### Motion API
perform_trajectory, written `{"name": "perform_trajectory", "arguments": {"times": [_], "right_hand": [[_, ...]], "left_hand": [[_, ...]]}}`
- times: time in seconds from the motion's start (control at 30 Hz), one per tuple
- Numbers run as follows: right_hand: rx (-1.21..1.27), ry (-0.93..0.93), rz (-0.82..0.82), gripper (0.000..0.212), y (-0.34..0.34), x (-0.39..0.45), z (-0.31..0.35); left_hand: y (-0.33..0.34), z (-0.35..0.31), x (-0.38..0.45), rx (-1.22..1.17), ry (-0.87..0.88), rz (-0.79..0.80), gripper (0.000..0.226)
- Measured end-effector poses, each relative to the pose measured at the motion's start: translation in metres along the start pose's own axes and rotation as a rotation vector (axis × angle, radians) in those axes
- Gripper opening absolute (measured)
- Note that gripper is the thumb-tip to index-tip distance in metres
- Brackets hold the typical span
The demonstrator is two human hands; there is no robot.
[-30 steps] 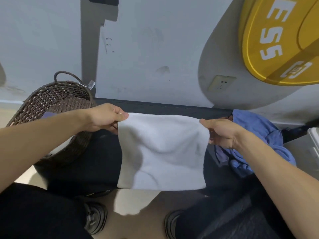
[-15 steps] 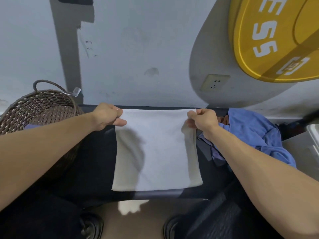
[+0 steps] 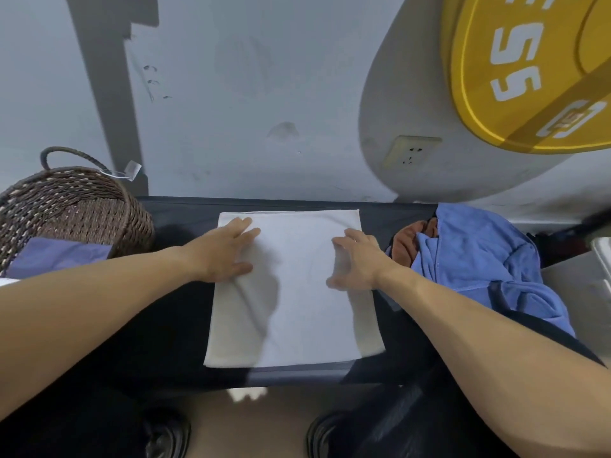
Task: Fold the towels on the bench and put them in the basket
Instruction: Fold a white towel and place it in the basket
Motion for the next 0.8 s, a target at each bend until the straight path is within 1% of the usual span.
{"name": "perform_trajectory", "arguments": {"times": [0.07,0.17,0.23,0.3,0.37,0.47,0.57,0.63,0.8], "right_hand": [[-0.026,0.02,-0.032,0.089,0.0,0.003,-0.005],[-0.046,0.046,-0.073,0.088,-0.003,0.013,-0.009],[-0.038,0.057,-0.106,0.076,-0.008,0.023,-0.009],[-0.044,0.075,-0.157,0.058,-0.015,0.036,-0.01],[-0.051,0.099,-0.216,0.046,-0.023,0.049,-0.012],[-0.023,0.111,-0.258,0.038,-0.031,0.067,-0.017],[0.062,0.104,-0.268,0.037,-0.036,0.077,-0.023],[0.104,0.092,-0.275,0.034,-0.037,0.081,-0.026],[0.165,0.106,-0.316,0.028,-0.036,0.089,-0.03]], "left_hand": [[-0.007,0.006,0.005,-0.006,-0.054,-0.008,0.089],[-0.019,0.014,0.011,-0.107,-0.148,0.017,0.079],[-0.028,0.016,0.015,-0.122,-0.155,-0.027,0.065],[-0.04,0.017,0.018,-0.145,-0.164,-0.129,0.047],[-0.049,0.018,0.021,-0.207,-0.18,-0.221,0.032],[-0.052,0.025,0.026,-0.262,-0.221,-0.244,0.023],[-0.052,0.03,0.031,-0.307,-0.239,-0.275,0.011],[-0.053,0.031,0.035,-0.318,-0.228,-0.291,0.009],[-0.057,0.031,0.043,-0.359,-0.142,-0.184,0.011]]}}
Point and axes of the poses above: each hand's wrist, its own x-axis towards the middle knuckle, its own y-axis out of the palm, z = x × y, the point moved 3 cm from there along x, towards the middle knuckle, and after that the axes turned 8 degrees about z, right-handed, at the moved point
